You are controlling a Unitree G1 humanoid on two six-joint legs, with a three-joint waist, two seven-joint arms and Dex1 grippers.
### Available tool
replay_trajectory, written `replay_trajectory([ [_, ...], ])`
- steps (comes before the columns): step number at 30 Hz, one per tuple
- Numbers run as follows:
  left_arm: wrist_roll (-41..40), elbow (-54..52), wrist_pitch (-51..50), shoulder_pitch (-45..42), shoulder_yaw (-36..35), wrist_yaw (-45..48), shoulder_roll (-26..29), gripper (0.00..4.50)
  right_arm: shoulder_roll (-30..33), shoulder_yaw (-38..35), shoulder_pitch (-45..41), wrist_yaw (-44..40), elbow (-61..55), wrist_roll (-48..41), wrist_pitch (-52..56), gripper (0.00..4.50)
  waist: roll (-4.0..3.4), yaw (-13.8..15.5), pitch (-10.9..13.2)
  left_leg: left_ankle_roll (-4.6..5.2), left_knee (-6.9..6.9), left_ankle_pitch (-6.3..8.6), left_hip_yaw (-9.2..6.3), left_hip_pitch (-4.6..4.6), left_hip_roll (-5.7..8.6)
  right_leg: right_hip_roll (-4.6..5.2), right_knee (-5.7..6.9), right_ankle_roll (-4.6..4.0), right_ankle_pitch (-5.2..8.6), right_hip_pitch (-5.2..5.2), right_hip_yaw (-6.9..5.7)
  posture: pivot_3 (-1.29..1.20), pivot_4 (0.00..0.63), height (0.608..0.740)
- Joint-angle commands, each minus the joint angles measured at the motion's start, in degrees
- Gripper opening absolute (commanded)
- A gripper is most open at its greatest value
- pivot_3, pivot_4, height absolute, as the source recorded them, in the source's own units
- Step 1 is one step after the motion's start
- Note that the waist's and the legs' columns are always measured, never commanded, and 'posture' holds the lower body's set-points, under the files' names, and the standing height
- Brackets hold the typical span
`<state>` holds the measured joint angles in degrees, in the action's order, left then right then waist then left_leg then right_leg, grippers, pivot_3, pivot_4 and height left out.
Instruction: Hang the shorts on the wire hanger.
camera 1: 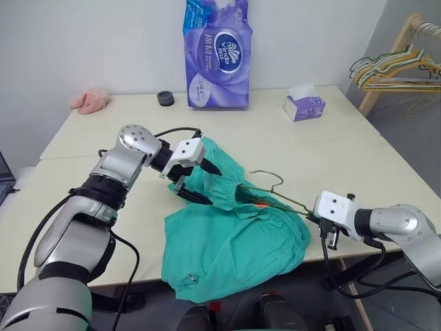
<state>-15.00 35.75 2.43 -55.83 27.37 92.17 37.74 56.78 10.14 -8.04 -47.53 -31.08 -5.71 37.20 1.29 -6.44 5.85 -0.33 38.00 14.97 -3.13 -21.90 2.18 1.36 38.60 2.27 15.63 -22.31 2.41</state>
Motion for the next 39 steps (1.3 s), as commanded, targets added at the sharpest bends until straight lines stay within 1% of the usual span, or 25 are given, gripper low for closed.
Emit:
replay_trajectory([
  [1,1.2,-1.0,0.8,0.3,-2.1,0.3,-1.0,4.46,-0.1,-1.1,-1.6,-0.4,-2.0,0.2,-0.1,0.00,0.00,-0.1,0.0,0.00,0.00,0.00,0.00,0.00,0.00,0.00,0.00,0.00,0.00,0.00,0.00,-0.21,0.076,0.740],
  [7,4.3,0.0,1.8,1.7,-3.8,-1.7,-4.7,4.46,-1.0,-0.3,-4.6,-0.8,-4.2,-0.1,1.6,0.00,0.00,-0.1,0.0,0.00,-0.01,0.00,0.00,0.00,-0.01,0.00,0.00,0.00,0.00,-0.01,0.00,-0.22,0.074,0.740],
  [13,6.0,1.9,1.1,1.9,-5.6,-2.8,-6.8,4.46,-1.3,-0.2,-7.1,-1.5,-5.6,-0.5,3.7,0.00,0.00,-0.1,0.0,0.01,-0.01,0.00,0.00,0.00,-0.01,0.00,0.00,0.00,0.00,-0.01,0.00,-0.22,0.072,0.740],
  [16,6.5,3.0,0.6,1.7,-6.2,-1.9,-7.2,3.86,-1.4,-0.1,-7.8,-1.6,-5.9,-0.6,4.4,0.00,0.00,-0.2,0.0,0.01,0.00,0.00,0.01,0.00,-0.01,0.00,0.01,0.00,0.00,-0.01,0.01,-0.22,0.072,0.740],
  [22,7.2,3.6,-0.4,2.2,-7.1,-1.1,-7.8,2.11,-1.8,0.1,-8.7,-1.6,-6.5,-0.5,4.8,0.00,0.00,-0.2,0.0,0.01,-0.01,0.01,0.00,0.00,-0.01,0.00,0.01,0.00,0.00,-0.01,0.00,-0.22,0.071,0.740],
  [28,7.3,3.0,-1.5,3.0,-8.2,-0.6,-8.4,0.20,-2.2,0.2,-8.8,-1.6,-6.4,0.0,3.8,0.00,0.00,-0.2,0.0,0.01,0.00,0.01,-0.01,0.00,-0.01,0.01,0.01,0.00,0.00,-0.01,0.00,-0.22,0.070,0.740],
  [29,7.3,2.9,-1.6,3.1,-8.3,-0.5,-8.4,0.03,-2.1,0.4,-8.8,-1.7,-6.3,0.2,3.2,0.00,0.00,-0.2,0.0,0.01,0.00,0.01,-0.01,0.00,-0.01,0.01,0.01,0.00,0.00,-0.01,0.00,-0.21,0.068,0.740],
  [36,8.3,2.6,-1.4,3.5,-8.8,-0.9,-8.6,0.03,-0.4,1.0,-6.7,-3.6,-6.0,1.8,-2.3,0.00,0.00,-0.2,0.0,0.01,0.00,0.01,-0.01,0.00,-0.01,0.02,0.01,0.00,-0.01,-0.01,0.00,-0.21,0.063,0.740],
  [39,9.0,2.8,-0.8,3.4,-8.8,-1.1,-8.6,0.00,-0.3,0.3,-6.7,-3.7,-5.2,2.4,-3.6,0.70,0.00,-0.2,0.0,0.01,0.00,0.01,0.00,0.00,-0.01,0.02,0.02,0.00,-0.01,0.00,0.00,-0.21,0.062,0.740],
])
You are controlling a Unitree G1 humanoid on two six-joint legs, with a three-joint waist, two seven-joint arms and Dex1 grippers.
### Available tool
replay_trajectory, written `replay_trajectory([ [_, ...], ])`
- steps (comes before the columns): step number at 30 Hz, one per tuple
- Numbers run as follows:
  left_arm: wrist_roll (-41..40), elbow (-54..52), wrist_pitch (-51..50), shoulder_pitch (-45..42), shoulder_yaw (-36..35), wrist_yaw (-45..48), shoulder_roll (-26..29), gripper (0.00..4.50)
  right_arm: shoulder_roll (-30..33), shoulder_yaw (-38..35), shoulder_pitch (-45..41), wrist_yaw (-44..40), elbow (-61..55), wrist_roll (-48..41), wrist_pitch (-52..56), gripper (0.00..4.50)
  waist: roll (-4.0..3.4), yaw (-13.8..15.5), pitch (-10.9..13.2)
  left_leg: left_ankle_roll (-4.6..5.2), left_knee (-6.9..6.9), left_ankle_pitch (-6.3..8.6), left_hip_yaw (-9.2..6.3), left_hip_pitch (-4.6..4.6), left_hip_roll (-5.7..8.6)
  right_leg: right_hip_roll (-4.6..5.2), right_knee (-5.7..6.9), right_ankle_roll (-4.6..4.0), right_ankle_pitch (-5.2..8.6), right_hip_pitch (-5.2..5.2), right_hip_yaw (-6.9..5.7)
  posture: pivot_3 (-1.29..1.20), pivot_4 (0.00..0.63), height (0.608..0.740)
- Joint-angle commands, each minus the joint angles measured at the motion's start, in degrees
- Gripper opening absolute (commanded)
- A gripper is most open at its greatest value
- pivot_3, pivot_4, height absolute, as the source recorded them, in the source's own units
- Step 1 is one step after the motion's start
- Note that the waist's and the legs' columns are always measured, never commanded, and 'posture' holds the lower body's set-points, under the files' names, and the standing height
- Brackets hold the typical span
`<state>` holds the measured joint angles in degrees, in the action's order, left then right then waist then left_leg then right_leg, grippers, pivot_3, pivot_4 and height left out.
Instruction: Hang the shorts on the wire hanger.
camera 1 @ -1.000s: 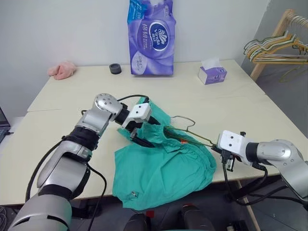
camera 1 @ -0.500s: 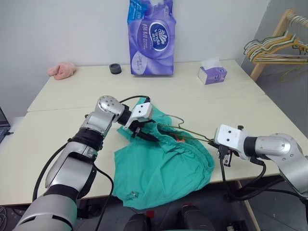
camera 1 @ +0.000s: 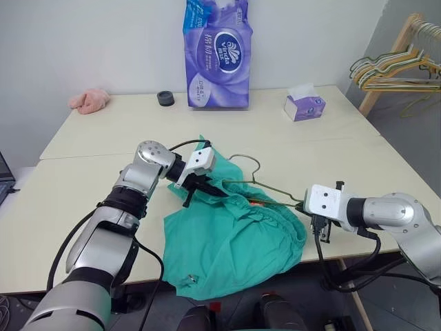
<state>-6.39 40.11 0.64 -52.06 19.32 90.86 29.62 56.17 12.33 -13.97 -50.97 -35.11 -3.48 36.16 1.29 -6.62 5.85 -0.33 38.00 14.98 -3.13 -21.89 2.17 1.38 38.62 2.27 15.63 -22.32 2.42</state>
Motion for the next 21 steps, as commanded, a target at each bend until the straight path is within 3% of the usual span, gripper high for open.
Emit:
replay_trajectory([
  [1,0.6,-1.4,1.1,-0.4,-0.9,0.0,-0.5,0.00,0.7,-2.5,-0.4,-0.6,-0.9,0.1,-2.9,1.03,0.00,0.0,0.0,0.00,0.00,0.00,-0.01,0.00,0.00,0.00,0.00,0.00,0.00,0.00,-0.01,-0.21,0.062,0.740],
  [11,2.2,0.3,3.3,-1.0,-1.7,-1.6,-0.7,0.00,7.3,-17.9,14.5,-4.0,3.1,-2.1,-4.6,4.44,0.01,0.2,0.0,0.00,0.04,0.00,0.01,0.00,0.04,0.02,0.00,0.00,0.00,0.04,0.00,-0.21,0.061,0.740],
  [15,2.2,0.9,3.4,-1.4,-2.4,-2.7,-1.2,0.00,-2.1,-34.5,25.5,-5.4,3.3,-14.3,6.0,4.48,0.11,0.4,0.0,0.00,0.02,0.00,-0.05,0.00,0.01,-0.01,0.03,0.00,0.00,0.05,-0.04,-0.21,0.064,0.740],
  [18,2.2,1.3,3.3,-1.8,-2.8,-2.9,-1.3,0.00,-9.0,-36.3,29.8,-2.3,-3.0,-20.1,11.6,4.48,0.06,0.3,0.0,0.00,0.03,0.00,-0.06,0.03,0.01,0.00,0.14,-0.10,-0.06,0.05,-0.03,-0.21,0.066,0.740],
  [21,2.3,1.9,3.4,-2.2,-3.1,-3.0,-1.3,0.00,-16.0,-33.2,32.3,3.4,-8.1,-23.4,16.6,4.48,0.03,0.0,-0.1,0.00,0.03,0.00,-0.03,0.09,-0.03,-0.01,0.23,0.01,0.00,0.04,0.01,-0.21,0.068,0.740],
])
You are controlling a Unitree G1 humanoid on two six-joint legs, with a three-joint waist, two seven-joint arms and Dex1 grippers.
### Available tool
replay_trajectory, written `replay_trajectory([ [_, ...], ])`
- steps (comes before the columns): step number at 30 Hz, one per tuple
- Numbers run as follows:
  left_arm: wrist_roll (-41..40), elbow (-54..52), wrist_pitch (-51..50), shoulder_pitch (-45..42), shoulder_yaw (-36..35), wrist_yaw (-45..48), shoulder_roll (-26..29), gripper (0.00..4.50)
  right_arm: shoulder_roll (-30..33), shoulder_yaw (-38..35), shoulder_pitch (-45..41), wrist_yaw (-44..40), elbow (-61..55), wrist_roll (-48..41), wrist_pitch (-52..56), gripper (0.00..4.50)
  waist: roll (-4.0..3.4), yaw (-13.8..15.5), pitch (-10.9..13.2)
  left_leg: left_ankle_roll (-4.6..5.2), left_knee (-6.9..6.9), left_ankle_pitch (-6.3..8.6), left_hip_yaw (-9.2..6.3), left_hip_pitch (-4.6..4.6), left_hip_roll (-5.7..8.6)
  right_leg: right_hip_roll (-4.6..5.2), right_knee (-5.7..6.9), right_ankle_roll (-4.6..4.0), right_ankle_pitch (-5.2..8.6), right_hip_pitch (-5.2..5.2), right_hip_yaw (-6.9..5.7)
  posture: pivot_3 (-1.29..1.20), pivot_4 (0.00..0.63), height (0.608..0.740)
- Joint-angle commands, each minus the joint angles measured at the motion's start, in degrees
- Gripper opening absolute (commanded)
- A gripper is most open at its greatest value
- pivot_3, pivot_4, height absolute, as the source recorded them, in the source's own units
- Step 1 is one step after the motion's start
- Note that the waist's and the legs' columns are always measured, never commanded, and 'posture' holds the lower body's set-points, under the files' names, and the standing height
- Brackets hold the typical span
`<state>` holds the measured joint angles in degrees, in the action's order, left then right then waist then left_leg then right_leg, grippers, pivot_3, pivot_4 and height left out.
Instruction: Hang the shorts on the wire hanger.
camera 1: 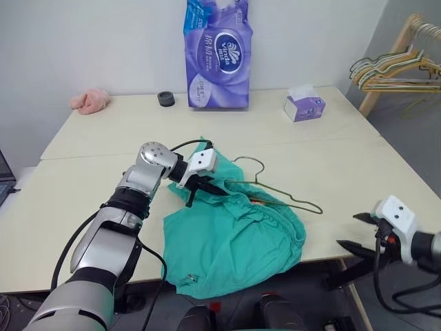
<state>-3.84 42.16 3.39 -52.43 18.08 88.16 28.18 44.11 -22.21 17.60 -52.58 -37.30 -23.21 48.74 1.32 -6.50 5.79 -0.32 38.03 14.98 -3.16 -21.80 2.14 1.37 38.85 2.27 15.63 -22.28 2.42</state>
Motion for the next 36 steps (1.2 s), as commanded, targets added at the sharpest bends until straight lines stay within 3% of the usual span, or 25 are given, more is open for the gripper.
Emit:
replay_trajectory([
  [1,-0.2,0.0,0.8,-2.0,-1.9,-0.3,0.1,0.00,-5.9,2.9,1.2,7.0,-7.1,-4.1,5.1,4.48,-0.01,-0.1,0.0,0.00,0.00,0.00,-0.01,0.00,-0.02,-0.01,0.00,0.00,0.00,0.00,-0.01,-0.21,0.068,0.740],
  [4,-0.2,0.0,0.8,-2.0,-1.9,-0.2,0.2,0.00,-11.6,6.3,0.2,13.6,-8.3,-4.0,6.6,4.48,-0.02,0.0,0.0,-0.01,0.01,0.01,0.00,-0.01,-0.01,0.00,0.00,0.01,0.00,-0.02,0.01,-0.21,0.069,0.740],
  [15,0.0,-0.2,0.6,-2.0,-2.1,-0.4,0.3,0.00,-20.3,16.3,-4.3,26.0,-5.2,-2.8,6.7,4.48,-0.02,0.9,0.0,-0.02,-0.03,0.01,-0.19,-0.04,-0.05,-0.06,0.01,0.00,0.01,-0.03,-0.15,-0.19,0.063,0.740],
  [18,-0.1,-0.4,0.5,-1.9,-2.3,-0.4,0.6,0.00,-21.7,16.5,-5.3,28.1,-3.8,-3.3,7.5,3.93,-0.01,0.9,0.0,-0.02,-0.01,0.01,-0.17,-0.05,-0.03,-0.06,0.01,-0.01,0.01,-0.03,-0.14,-0.19,0.063,0.740],
  [26,-0.6,-1.1,0.2,-1.2,-3.0,-0.3,1.9,0.00,-20.8,13.3,-6.8,29.0,-1.7,-5.3,9.0,1.17,-0.02,0.7,0.0,-0.02,0.00,0.01,-0.11,-0.03,0.01,-0.05,0.01,0.00,0.01,-0.03,-0.08,-0.18,0.067,0.740],
  [30,-1.7,-2.3,-1.8,-0.6,-3.8,1.1,3.7,0.00,-16.7,9.0,-7.9,27.1,-0.2,-6.2,8.2,0.02,-0.02,0.5,0.0,-0.01,0.00,0.01,-0.08,-0.03,0.02,-0.05,0.01,0.00,0.01,-0.03,-0.07,-0.19,0.068,0.740],
  [36,-4.5,-7.6,-4.9,1.1,-0.9,4.3,8.5,0.00,-11.7,3.6,-10.8,25.0,3.3,-8.0,7.7,0.02,-0.02,0.1,0.0,-0.01,-0.01,0.01,-0.09,-0.04,0.02,-0.06,0.01,0.00,0.01,-0.02,-0.07,-0.19,0.067,0.740],
])
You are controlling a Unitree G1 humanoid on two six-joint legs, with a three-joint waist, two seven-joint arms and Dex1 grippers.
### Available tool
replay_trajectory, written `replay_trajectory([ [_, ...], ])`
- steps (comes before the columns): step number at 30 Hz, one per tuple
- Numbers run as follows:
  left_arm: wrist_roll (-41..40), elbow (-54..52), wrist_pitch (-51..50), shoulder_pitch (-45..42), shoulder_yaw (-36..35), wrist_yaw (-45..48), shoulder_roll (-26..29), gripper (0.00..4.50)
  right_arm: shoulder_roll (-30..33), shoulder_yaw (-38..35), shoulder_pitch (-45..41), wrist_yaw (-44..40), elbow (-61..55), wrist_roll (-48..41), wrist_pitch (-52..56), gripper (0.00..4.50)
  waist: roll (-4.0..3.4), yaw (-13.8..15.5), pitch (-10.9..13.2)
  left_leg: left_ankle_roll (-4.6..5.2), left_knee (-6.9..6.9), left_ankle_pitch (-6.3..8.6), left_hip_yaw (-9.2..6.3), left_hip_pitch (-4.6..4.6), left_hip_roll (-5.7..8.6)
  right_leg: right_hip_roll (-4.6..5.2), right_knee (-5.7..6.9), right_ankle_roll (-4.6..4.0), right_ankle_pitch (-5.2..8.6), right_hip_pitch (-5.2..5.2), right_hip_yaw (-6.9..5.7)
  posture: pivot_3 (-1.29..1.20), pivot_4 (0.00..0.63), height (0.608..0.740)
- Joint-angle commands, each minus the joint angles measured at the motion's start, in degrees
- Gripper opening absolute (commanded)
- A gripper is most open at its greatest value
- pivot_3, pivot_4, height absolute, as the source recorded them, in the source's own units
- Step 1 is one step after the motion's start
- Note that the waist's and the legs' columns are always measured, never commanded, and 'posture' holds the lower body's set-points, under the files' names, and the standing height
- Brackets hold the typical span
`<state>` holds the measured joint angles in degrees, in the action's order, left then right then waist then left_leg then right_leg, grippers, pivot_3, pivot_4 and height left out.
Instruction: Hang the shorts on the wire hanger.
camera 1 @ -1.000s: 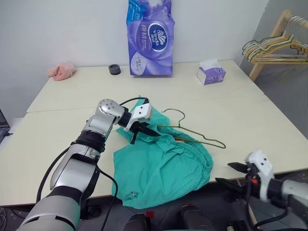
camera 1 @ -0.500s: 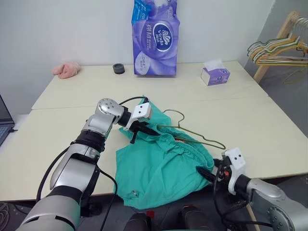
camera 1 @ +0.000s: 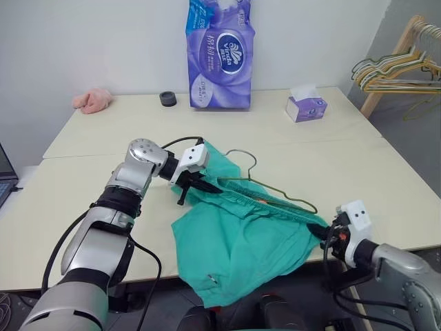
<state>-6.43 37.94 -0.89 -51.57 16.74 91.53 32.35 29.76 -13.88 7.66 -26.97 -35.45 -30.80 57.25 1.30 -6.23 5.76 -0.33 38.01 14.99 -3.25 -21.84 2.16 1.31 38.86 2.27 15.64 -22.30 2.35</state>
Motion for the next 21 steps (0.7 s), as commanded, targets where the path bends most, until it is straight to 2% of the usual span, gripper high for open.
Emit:
replay_trajectory([
  [1,-2.1,-3.9,-0.6,0.4,1.2,1.0,5.2,0.00,3.6,-5.1,-1.2,-1.1,1.8,-0.4,-1.0,0.02,0.00,-0.2,0.0,0.00,-0.01,0.00,0.01,0.00,0.00,0.00,0.00,0.00,0.00,0.00,0.01,-0.19,0.067,0.740],
  [13,2.8,0.5,4.0,-0.5,1.0,-1.8,3.3,0.00,12.7,0.7,1.6,-5.3,-3.7,2.1,-6.7,0.02,0.00,-0.2,0.0,0.00,0.01,0.00,0.06,0.00,0.04,0.00,-0.01,0.02,0.01,0.00,0.04,-0.20,0.072,0.740],
  [18,3.1,1.5,4.5,-0.9,0.1,-4.7,0.5,0.00,17.1,2.8,-2.8,-6.7,-5.1,2.2,-6.8,0.02,0.02,-0.2,0.0,0.00,0.02,0.00,0.07,-0.01,0.03,0.00,-0.03,0.04,0.02,0.01,0.04,-0.21,0.071,0.740],
  [21,3.0,0.7,4.4,-0.1,0.0,-6.0,-1.2,0.00,20.5,7.3,-7.5,-8.7,-5.4,3.6,-7.3,0.02,0.02,-0.3,0.0,0.00,0.02,0.00,0.07,0.00,0.03,0.01,-0.03,0.04,0.02,0.01,0.04,-0.22,0.071,0.740],
])
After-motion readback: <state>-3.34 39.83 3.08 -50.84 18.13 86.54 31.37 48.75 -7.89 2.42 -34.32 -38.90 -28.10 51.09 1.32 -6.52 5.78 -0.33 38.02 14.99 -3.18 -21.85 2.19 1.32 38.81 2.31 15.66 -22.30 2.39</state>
